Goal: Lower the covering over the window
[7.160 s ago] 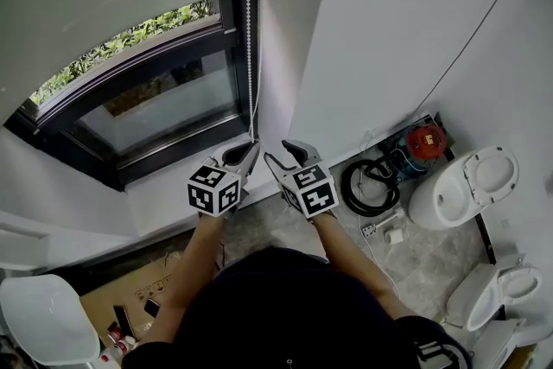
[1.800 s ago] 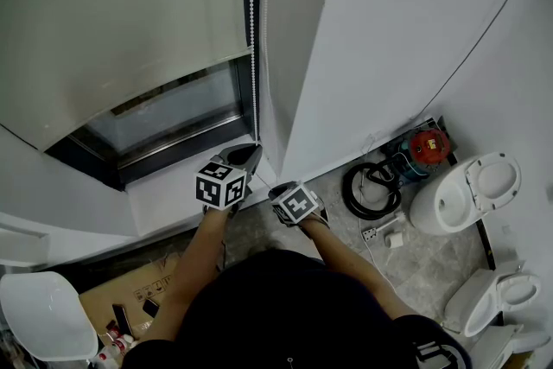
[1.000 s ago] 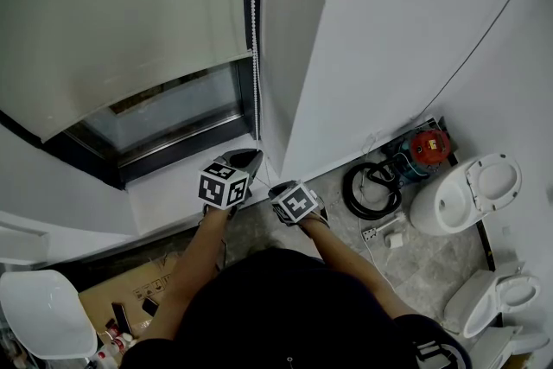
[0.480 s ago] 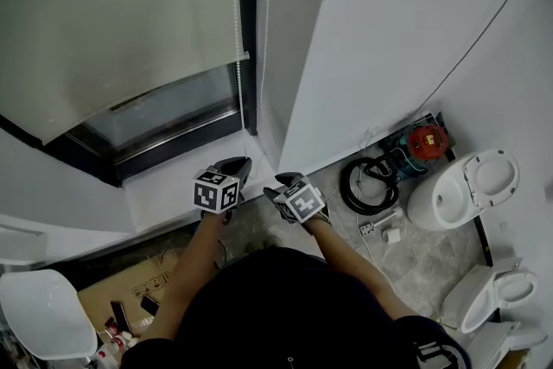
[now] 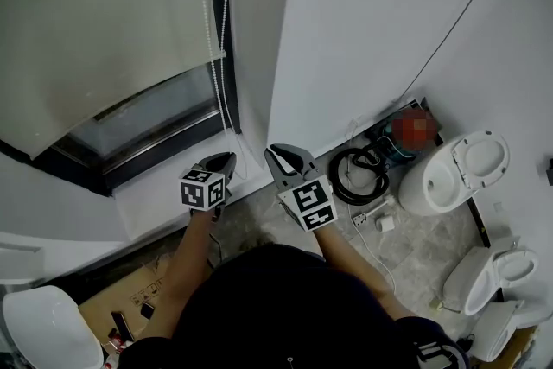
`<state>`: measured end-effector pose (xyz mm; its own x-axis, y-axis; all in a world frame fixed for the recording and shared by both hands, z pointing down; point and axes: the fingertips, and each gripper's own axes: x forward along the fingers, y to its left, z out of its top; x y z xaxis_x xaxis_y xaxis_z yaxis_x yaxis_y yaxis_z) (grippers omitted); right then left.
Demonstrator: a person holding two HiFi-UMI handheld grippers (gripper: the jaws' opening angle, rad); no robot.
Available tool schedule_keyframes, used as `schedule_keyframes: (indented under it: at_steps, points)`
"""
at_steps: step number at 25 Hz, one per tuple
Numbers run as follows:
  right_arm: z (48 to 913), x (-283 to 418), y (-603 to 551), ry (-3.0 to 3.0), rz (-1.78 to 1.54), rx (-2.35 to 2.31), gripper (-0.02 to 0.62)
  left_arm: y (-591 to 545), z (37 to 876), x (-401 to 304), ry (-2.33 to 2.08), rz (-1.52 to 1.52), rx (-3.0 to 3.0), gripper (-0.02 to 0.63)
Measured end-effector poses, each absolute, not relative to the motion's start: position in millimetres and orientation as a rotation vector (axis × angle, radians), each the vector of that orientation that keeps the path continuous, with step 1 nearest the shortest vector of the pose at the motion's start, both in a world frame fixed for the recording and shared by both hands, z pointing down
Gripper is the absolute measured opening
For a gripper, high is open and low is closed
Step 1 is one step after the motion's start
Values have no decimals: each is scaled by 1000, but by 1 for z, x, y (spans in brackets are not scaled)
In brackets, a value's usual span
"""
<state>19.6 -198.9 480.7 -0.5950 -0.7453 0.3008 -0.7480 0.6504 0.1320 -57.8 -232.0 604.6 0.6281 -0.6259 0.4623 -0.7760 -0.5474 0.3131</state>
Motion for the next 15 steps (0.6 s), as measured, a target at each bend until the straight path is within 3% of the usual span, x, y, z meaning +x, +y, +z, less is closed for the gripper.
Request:
schedule_keyframes:
  at_steps: [2, 8, 11, 15]
  points:
    - [454, 26, -198, -2567, -47, 1256, 13, -234, 603, -57, -1115, 418, 2369, 12]
    - [419, 30, -188, -2625, -86, 1314, 12, -226, 594, -59, -1189, 414, 2413, 20]
    - [414, 33, -189, -2645, -77, 1335, 12, -221, 568, -64, -1239, 259, 2426, 151]
    - [408, 33, -191, -2671, -53, 1368, 12, -217, 519, -83, -1369, 195, 2502, 155]
